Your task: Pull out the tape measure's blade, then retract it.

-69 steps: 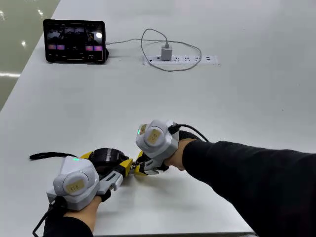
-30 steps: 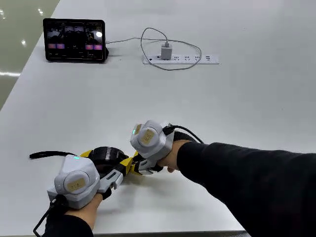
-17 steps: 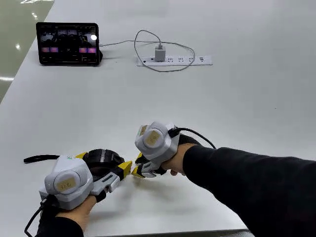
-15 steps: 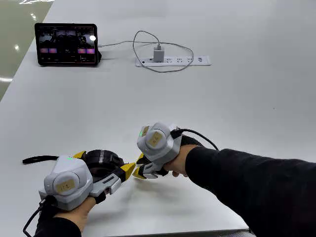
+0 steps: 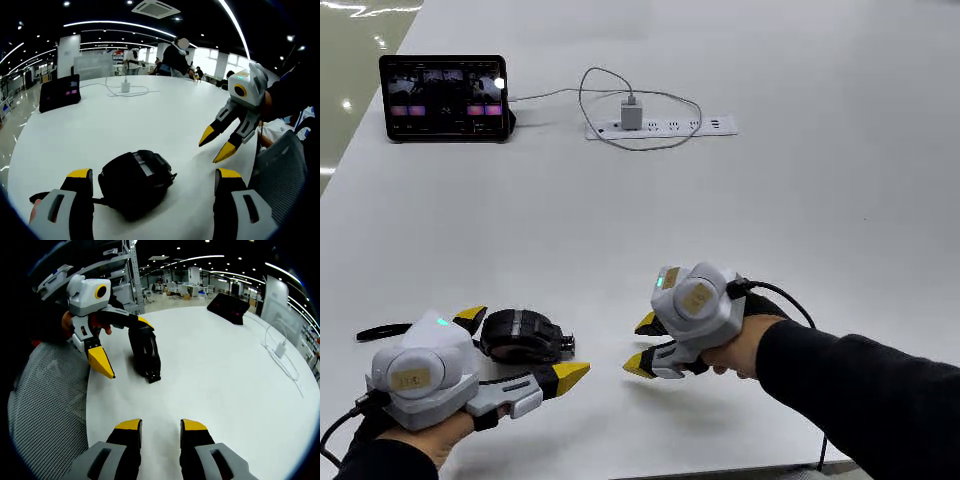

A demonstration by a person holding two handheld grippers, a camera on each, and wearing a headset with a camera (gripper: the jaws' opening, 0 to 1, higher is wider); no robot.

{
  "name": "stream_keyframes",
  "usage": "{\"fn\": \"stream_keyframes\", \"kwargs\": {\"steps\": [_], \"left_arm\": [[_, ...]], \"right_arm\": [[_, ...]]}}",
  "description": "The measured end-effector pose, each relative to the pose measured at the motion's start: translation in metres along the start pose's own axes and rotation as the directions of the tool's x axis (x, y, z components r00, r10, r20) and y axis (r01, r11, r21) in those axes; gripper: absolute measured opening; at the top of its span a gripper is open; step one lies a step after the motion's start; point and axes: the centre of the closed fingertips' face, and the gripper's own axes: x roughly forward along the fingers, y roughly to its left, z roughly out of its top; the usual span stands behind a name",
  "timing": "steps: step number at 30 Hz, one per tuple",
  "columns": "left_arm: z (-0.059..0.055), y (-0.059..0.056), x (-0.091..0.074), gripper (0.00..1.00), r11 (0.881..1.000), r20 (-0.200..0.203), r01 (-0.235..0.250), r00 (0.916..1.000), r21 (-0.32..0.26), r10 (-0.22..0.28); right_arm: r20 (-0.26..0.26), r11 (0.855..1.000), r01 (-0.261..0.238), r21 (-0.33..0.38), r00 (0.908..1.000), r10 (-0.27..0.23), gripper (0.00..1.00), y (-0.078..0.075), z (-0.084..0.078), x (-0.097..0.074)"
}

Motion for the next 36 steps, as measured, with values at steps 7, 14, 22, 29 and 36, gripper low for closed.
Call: {"fn": "stream_keyframes", "kwargs": {"steps": [7,14,22,29,36], "left_arm": [[-0.006,0.001,-0.011,0.99,0.999,-0.047,0.052,0.9975,-0.015,-0.053],[-0.011,0.005,-0.017,0.99,0.995,-0.097,0.094,0.9912,0.040,-0.090],[-0.014,0.017,-0.031,0.99,0.993,-0.126,0.101,0.9878,0.067,-0.092],[-0.020,0.026,-0.045,0.99,0.994,-0.142,0.092,0.9864,0.066,-0.082],[-0.025,0.043,-0.062,0.99,0.996,-0.154,0.061,0.9868,0.069,-0.050]], "right_arm": [[0.041,0.998,0.047,0.037,0.9980,-0.048,0.32,-0.006,-0.019,-0.025],[0.057,0.993,0.100,0.056,0.9930,-0.103,0.37,-0.010,-0.038,-0.052],[0.093,0.980,0.167,0.107,0.9798,-0.177,0.42,-0.016,-0.059,-0.086],[0.086,0.960,0.235,0.154,0.9644,-0.250,0.49,-0.026,-0.084,-0.118],[0.075,0.937,0.266,0.227,0.9542,-0.289,0.60,-0.036,-0.115,-0.141]]}}
